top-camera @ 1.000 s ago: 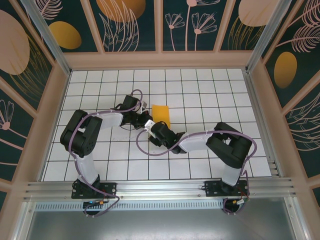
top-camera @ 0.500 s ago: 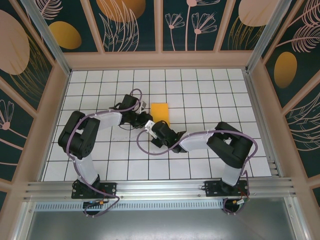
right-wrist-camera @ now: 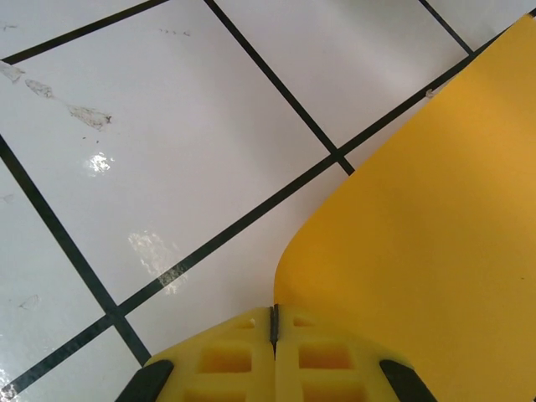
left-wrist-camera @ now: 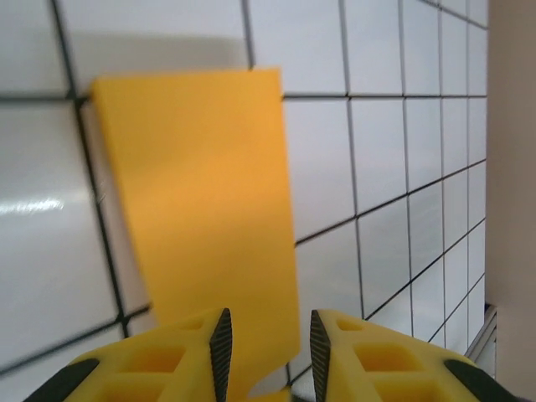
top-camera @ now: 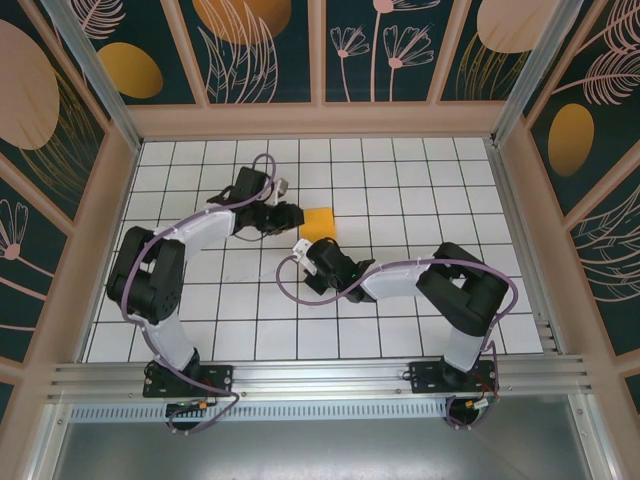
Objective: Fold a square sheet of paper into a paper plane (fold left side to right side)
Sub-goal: Third fold the triangle at the center of the table.
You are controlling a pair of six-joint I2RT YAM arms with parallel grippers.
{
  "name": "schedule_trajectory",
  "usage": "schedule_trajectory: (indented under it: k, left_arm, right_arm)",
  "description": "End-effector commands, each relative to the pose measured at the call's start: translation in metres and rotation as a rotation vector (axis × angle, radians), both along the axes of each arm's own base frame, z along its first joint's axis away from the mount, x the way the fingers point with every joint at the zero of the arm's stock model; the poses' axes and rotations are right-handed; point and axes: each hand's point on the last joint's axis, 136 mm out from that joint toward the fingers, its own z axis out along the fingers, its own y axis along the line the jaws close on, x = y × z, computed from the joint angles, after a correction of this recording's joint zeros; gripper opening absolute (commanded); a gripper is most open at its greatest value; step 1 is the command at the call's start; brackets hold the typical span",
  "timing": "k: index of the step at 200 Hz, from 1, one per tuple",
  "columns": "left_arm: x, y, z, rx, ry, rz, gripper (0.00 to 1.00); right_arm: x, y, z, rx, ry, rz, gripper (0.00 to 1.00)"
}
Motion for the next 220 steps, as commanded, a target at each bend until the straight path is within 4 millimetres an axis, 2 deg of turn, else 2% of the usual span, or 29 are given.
schedule_trajectory:
  k: [1, 33, 70, 134, 167, 220]
  left_arm:
    - [0.013, -0.019, -0.009, -0.003, 0.003, -0.060, 0.33]
    - [0.031, -0.031, -0.038, 0.028, 0.038, -0.089, 0.31]
    - [0.040, -0.042, -0.064, 0.048, 0.070, -0.107, 0.30]
    - [0.038, -0.041, -0.104, 0.114, 0.124, -0.118, 0.29]
    - [0.033, -0.039, -0.116, 0.141, 0.141, -0.125, 0.28]
    - [0.029, -0.039, -0.121, 0.154, 0.149, -0.134, 0.27]
  right_arm:
    - [0.003, 0.006, 0.011, 0.040, 0.016, -0.010, 0.00]
    - [0.005, 0.007, 0.009, 0.037, 0.025, -0.012, 0.00]
    - [0.006, 0.008, 0.009, 0.044, 0.042, -0.011, 0.00]
    - [0.009, 0.011, 0.019, 0.123, 0.138, 0.004, 0.00]
    - [0.020, 0.004, 0.023, 0.156, 0.190, -0.015, 0.00]
    - [0.042, -0.015, 0.018, 0.191, 0.264, -0.103, 0.00]
